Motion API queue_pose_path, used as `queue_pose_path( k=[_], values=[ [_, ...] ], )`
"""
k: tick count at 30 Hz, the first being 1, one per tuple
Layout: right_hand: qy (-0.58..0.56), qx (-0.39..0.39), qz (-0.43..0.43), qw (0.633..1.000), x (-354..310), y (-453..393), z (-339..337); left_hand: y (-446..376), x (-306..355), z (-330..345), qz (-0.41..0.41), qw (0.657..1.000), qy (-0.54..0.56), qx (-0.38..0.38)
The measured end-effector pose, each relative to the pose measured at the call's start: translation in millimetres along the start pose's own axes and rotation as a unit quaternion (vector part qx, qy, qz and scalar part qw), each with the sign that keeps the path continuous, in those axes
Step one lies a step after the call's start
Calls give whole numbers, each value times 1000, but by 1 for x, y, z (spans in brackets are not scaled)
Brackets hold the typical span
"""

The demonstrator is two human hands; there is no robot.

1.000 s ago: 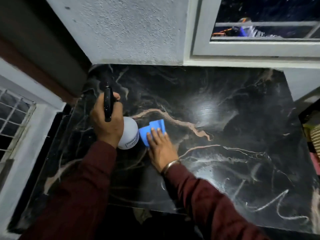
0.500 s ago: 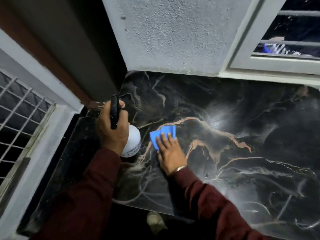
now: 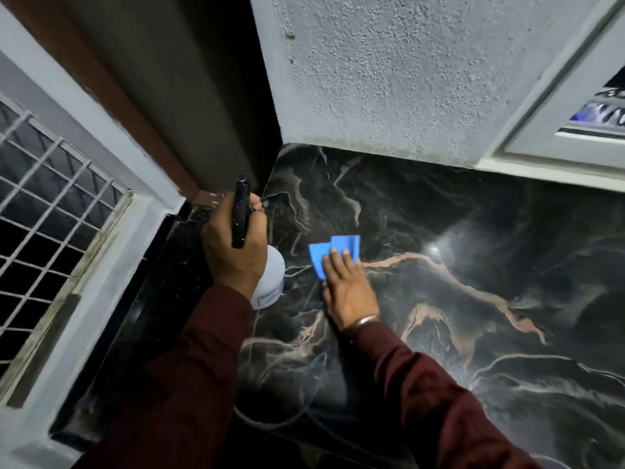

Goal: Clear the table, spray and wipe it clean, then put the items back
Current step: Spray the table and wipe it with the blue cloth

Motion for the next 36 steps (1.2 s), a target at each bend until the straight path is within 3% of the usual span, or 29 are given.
queue_pose_path(
  k=[3, 9, 14, 20, 22, 25, 28, 30, 32, 34, 36],
  values=[
    [-9, -26, -76, 997, -3, -3, -1, -11, -9, 9, 1, 995, -78, -62],
    [-61, 2, 62, 996, 100, -103, -48, 3, -60, 34, -114, 926, -249, -260],
    [-51, 39, 84, 994, 97, -174, -66, -5, -90, 27, -178, 900, -290, -273],
    [-15, 39, 33, 999, 51, -216, -71, -25, -100, 18, -185, 909, -290, -234],
    [0, 20, -16, 1000, 19, -223, -61, -30, -100, 14, -178, 913, -294, -218],
    [42, 14, -161, 986, -51, -194, -30, -35, -109, 4, -183, 922, -289, -182],
    [48, -64, -335, 939, -104, -101, 13, -36, -115, -10, -204, 935, -257, -137],
    [60, -107, -386, 914, -94, -55, 21, -33, -115, -20, -218, 937, -249, -114],
    [80, -54, -346, 933, -52, -70, 2, -30, -114, -23, -219, 938, -246, -110],
    [66, -14, -226, 972, -12, -122, -24, -26, -112, -30, -220, 939, -241, -108],
    [39, -21, -101, 994, 1, -166, -38, -20, -111, -38, -222, 941, -236, -102]
  ],
)
Point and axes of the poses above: each hand's wrist, its own y-axis away from the middle knuckle, its own z-axis out of the palm, x = y × z, the point moved 10 cm from there along -y, towards the middle knuckle, and after that the axes turned 9 degrees about -x, right-handed, at the moved point
